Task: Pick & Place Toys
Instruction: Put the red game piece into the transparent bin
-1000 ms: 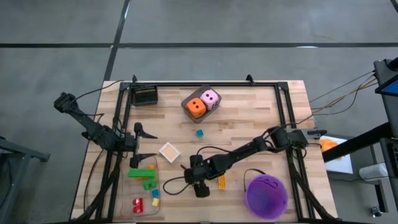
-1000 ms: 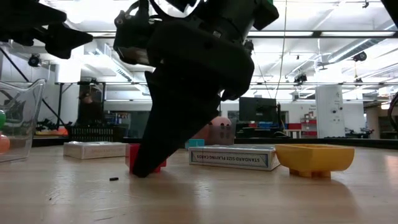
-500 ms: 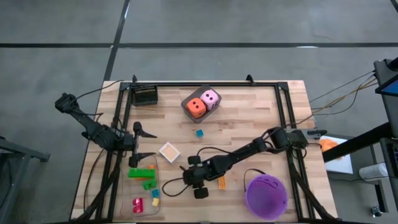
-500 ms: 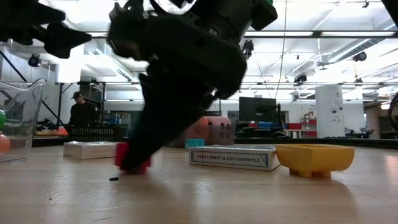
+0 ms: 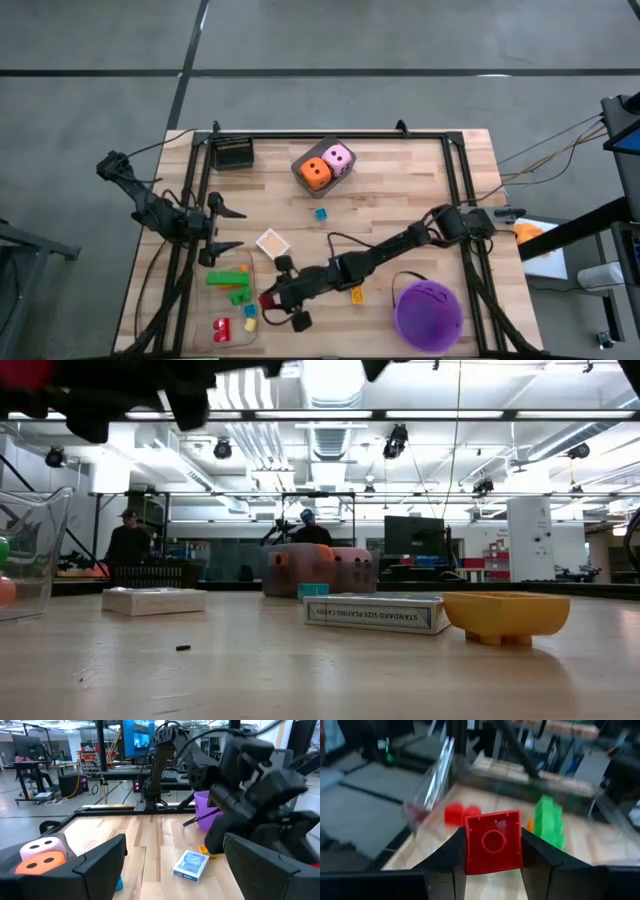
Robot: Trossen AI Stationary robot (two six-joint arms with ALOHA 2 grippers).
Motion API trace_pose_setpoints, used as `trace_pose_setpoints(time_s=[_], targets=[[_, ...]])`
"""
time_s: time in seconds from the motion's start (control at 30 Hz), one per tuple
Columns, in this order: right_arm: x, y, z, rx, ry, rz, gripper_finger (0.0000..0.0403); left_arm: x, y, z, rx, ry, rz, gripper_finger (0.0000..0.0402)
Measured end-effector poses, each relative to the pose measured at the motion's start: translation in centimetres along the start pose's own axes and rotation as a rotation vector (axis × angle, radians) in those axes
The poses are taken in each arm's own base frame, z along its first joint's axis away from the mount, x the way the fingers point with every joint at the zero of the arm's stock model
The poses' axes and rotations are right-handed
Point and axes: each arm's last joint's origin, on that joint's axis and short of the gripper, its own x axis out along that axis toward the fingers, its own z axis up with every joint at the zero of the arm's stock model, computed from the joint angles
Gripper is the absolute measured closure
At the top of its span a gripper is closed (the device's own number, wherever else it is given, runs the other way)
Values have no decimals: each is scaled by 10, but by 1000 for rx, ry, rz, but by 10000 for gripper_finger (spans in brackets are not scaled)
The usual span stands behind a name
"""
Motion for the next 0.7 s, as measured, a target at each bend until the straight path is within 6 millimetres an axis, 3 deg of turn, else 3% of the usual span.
trace_pose_setpoints(time_s=[0.2,0.53,0.7], targets=[[23,-21,6,16,-65,37,275,0,0,-1,5,6,1,64],[71,-25,-2,0,129,86,271,0,0,-5,12,41,11,64],[74,-22,-6,-19,104,90,162,0,0,-5,11,44,11,64]])
